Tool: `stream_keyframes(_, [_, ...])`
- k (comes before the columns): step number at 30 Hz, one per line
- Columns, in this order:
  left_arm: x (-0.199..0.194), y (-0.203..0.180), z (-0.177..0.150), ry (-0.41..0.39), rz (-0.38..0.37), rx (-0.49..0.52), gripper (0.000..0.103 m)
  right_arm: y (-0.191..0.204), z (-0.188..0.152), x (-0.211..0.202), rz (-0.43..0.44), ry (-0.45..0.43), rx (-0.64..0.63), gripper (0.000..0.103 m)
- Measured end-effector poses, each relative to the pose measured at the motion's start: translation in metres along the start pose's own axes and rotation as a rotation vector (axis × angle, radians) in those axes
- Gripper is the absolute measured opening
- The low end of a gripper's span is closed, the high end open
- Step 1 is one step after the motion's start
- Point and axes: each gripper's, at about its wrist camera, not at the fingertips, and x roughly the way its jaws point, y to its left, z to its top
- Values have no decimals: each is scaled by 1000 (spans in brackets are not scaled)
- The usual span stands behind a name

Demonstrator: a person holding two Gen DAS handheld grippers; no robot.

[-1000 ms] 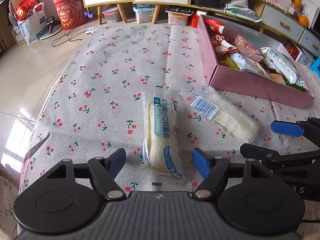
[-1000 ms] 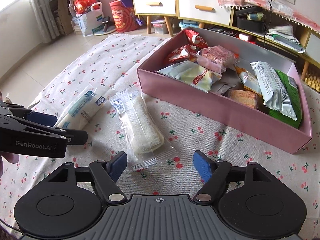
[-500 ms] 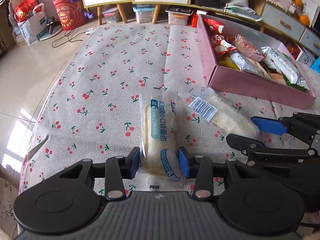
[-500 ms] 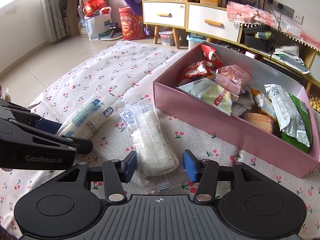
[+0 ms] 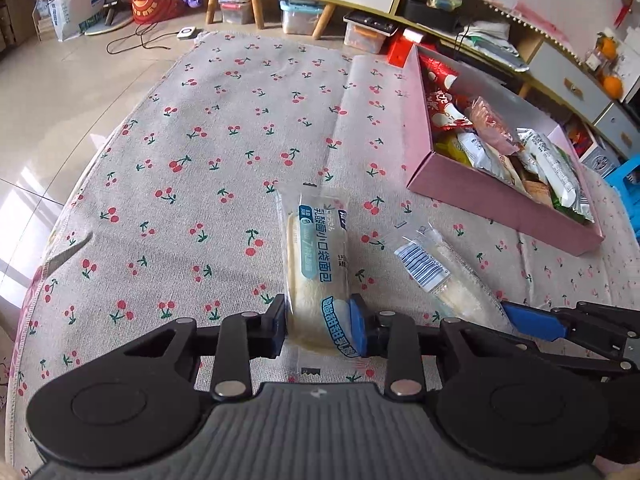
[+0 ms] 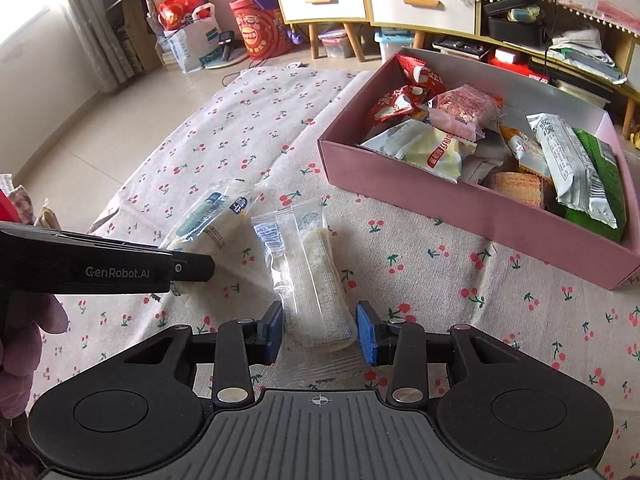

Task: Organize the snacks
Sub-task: 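Carry both bread packets into the pink box and open both tools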

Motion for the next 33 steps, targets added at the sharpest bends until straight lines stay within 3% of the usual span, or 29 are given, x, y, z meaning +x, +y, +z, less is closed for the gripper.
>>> stream_keyframes(11, [-19,-13,8,-61,-60,-23,28,-30,-10,-42,20,-38,101,37])
stream_keyframes(25, [-19,-46,25,-133,-101,-8,27,-67,4,-79,39,-166,235,37])
stream_keyframes(33, [-9,-76,43,-206,-127,81,27,-100,19,-72,21,-236,373,37])
